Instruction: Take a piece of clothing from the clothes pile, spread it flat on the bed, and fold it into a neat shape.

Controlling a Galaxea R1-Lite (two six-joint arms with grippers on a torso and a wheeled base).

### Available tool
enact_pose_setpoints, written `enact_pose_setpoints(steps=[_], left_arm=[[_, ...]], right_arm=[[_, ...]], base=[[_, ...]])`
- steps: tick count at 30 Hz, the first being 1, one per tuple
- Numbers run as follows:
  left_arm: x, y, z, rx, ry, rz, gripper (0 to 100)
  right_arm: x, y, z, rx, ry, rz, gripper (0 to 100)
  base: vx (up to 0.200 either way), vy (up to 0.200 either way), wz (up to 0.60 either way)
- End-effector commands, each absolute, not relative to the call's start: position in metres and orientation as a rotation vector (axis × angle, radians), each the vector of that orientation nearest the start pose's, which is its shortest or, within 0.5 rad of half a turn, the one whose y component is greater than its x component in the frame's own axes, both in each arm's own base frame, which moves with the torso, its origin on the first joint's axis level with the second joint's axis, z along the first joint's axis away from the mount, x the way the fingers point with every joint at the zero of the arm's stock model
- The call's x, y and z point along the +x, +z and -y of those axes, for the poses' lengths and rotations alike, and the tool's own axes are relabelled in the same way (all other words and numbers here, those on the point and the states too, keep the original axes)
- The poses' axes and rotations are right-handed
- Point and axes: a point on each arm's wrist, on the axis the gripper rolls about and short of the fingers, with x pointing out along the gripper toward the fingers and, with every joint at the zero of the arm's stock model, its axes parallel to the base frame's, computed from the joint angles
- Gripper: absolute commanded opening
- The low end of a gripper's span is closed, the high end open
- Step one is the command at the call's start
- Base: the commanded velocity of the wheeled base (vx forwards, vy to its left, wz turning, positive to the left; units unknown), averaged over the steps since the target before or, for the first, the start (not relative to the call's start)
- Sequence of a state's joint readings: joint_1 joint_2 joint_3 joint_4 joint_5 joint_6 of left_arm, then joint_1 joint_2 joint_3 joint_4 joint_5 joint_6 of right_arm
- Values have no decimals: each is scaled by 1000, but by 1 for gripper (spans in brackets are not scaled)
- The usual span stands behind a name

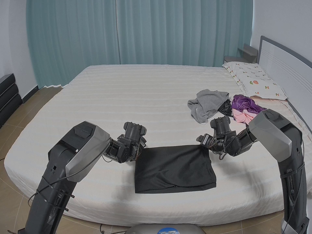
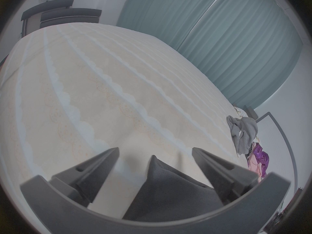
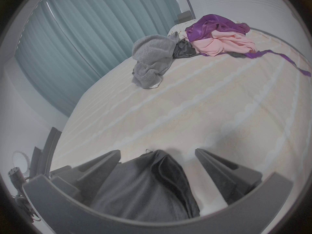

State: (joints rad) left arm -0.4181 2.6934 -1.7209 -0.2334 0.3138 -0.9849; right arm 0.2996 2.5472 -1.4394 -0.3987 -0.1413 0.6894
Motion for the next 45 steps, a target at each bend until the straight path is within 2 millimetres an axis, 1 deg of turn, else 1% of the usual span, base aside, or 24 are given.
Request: enact_pose_setpoints(steps=[1,2,3,4,5,7,9,10,11,15,17,19,22,28,29,33,36,41,45], left_arm=[[464,-20,187,-746,272,-644,100],[460,-9,183,-781,277,-640,100],[455,-1,180,-803,276,-649,100],[451,3,178,-812,273,-659,100],[442,13,175,-837,257,-685,100],[423,22,169,-868,243,-746,100],[407,27,164,-893,234,-792,100],[403,28,163,-897,232,-799,100],[389,28,161,-906,233,-820,100],[362,20,154,-906,238,-832,100],[352,13,149,-909,242,-837,100],[349,9,146,-926,232,-812,100],[354,10,141,-948,224,-773,100],[357,4,135,-945,245,-776,100],[358,4,134,-949,247,-771,100],[359,6,128,-960,260,-762,100],[360,5,124,-962,270,-760,100],[360,3,124,-960,274,-765,100],[360,2,124,-959,275,-767,100]], right_arm=[[420,11,-116,567,22,-746,100],[406,13,-106,575,58,-753,100],[396,14,-101,573,88,-753,100],[390,15,-99,572,103,-753,100],[376,17,-95,566,135,-758,100],[354,12,-92,561,176,-798,100],[339,10,-90,567,211,-833,100],[337,8,-89,569,213,-844,100],[329,2,-87,568,225,-879,100],[315,-6,-84,556,257,-935,100],[312,-7,-84,562,282,-947,100],[314,-10,-86,559,295,-939,100],[318,-13,-87,559,313,-916,100],[320,-19,-92,535,326,-930,100],[319,-21,-92,522,328,-941,0],[314,-24,-88,461,334,-970,0],[313,-23,-83,454,325,-966,0],[303,-15,-74,446,319,-962,0],[300,-16,-69,438,312,-967,0]], base=[[0,0,0],[0,0,0],[0,0,0],[0,0,0],[0,0,0],[0,0,0],[0,0,0],[0,0,0],[0,0,0],[0,0,0],[0,0,0],[0,0,0],[0,0,0],[0,0,0],[0,0,0],[0,0,0],[0,0,0],[0,0,0],[0,0,0]])
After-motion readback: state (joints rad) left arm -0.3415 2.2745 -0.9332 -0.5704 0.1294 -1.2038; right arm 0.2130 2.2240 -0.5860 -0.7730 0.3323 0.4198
